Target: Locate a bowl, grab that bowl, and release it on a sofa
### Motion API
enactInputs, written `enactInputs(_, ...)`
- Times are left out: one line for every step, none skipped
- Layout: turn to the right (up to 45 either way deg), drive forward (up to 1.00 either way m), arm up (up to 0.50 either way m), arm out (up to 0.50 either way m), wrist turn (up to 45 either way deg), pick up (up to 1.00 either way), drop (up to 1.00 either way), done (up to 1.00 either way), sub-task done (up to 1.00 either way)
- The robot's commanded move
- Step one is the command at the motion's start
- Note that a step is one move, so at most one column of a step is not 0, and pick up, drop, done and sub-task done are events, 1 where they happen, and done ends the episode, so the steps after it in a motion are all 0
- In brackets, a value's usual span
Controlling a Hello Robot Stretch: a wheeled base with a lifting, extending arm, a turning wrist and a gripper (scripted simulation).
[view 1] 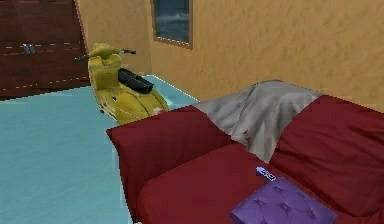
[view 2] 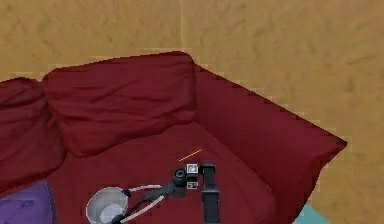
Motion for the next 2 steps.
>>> enactInputs(0.0, 0.00, -0.32, 0.00, 0.0, 0.00, 0.00, 0.00, 0.00)
enactInputs(0.0, 0.00, 0.00, 0.00, 0.0, 0.00, 1.00, 0.00, 0.00)
